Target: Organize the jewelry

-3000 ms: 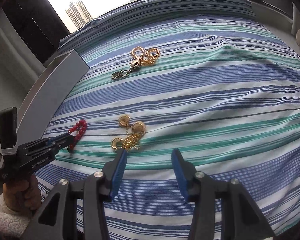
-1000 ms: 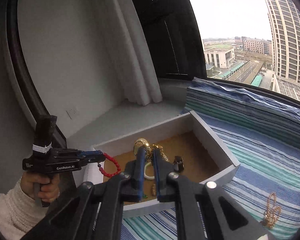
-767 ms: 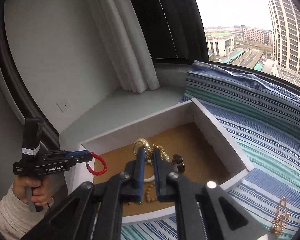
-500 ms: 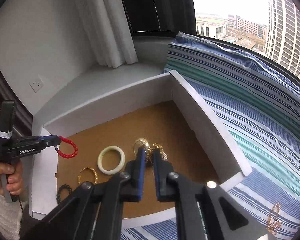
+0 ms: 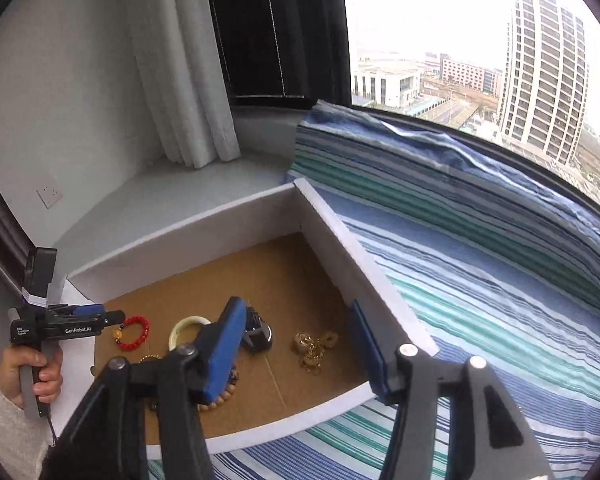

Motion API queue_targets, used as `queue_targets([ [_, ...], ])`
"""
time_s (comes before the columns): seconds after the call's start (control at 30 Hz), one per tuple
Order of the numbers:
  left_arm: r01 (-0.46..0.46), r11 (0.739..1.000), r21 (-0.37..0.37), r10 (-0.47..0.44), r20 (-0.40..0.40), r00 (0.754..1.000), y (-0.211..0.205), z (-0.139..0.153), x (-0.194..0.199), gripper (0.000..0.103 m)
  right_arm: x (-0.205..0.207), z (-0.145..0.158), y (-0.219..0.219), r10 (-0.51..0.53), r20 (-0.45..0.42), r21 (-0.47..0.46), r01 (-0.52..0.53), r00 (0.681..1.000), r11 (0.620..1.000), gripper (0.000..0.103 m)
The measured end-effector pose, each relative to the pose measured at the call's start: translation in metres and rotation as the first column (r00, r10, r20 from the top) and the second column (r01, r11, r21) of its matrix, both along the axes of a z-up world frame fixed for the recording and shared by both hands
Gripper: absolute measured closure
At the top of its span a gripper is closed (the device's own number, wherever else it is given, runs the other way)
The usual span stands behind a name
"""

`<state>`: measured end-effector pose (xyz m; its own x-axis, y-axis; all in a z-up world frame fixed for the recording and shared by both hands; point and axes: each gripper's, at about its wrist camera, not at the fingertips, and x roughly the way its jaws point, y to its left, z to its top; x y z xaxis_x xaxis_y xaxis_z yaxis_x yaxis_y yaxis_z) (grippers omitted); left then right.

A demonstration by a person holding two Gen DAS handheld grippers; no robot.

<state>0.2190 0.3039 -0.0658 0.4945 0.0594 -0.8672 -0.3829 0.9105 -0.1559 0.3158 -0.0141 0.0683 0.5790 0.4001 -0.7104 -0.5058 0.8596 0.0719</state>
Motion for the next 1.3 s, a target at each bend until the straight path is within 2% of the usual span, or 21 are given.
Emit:
queue_targets([
  [0.1,0.02,0.999,0.039,-0.023,0.094,0.995,-0.019,0.034,-0.022,0.022,-0.035,0.038,-0.018,-0.014,0.12,0.001,0.013,0.993,1.0,0.026],
  [0.23,0.077,0.993,0.094,-0.095,0.202,0.975,-0.063,0.073,-0.053,0.012,-0.076,0.061,-0.049,-0.044,0.196,0.012,0.042,0.98,0.999,0.025],
  [0.37,0.189,0.975,0.116,-0.213,0.246,0.946,-0.126,0.087,-0.076,0.01,-0.11,0.047,-0.092,-0.124,0.179,0.04,0.119,0.976,0.992,0.025],
  [0.53,0.351,0.932,0.085,-0.361,0.23,0.904,-0.211,0.068,-0.101,0.009,-0.16,-0.009,-0.148,-0.287,0.139,-0.037,0.295,0.948,0.955,0.025],
  [0.63,0.436,0.898,0.054,-0.437,0.198,0.877,-0.259,0.044,-0.11,0.009,-0.19,-0.048,-0.186,-0.39,0.048,-0.057,0.392,0.92,0.918,0.025],
  [0.73,0.509,0.859,0.055,-0.512,0.134,0.849,-0.302,0.021,-0.113,0.009,-0.223,-0.08,-0.224,-0.489,-0.047,-0.053,0.487,0.871,0.872,0.025],
  [0.83,0.555,0.83,0.062,-0.558,0.09,0.825,-0.333,0.002,-0.116,0.009,-0.249,-0.1,-0.253,-0.555,-0.086,-0.079,0.55,0.827,0.832,0.025],
  [0.93,0.58,0.813,0.052,-0.582,0.064,0.811,-0.355,-0.008,-0.115,0.009,-0.263,-0.107,-0.271,-0.587,-0.102,-0.096,0.58,0.803,0.809,0.025],
  [1.07,0.591,0.8,0.1,-0.598,0.054,0.8,-0.374,-0.007,-0.117,0.009,-0.274,-0.105,-0.279,-0.585,-0.108,-0.076,0.58,0.804,0.811,0.025],
  [1.3,0.586,0.795,0.156,-0.598,0.038,0.801,-0.378,-0.006,-0.116,0.009,-0.272,-0.106,-0.272,-0.548,-0.127,-0.047,0.547,0.827,0.836,0.025],
])
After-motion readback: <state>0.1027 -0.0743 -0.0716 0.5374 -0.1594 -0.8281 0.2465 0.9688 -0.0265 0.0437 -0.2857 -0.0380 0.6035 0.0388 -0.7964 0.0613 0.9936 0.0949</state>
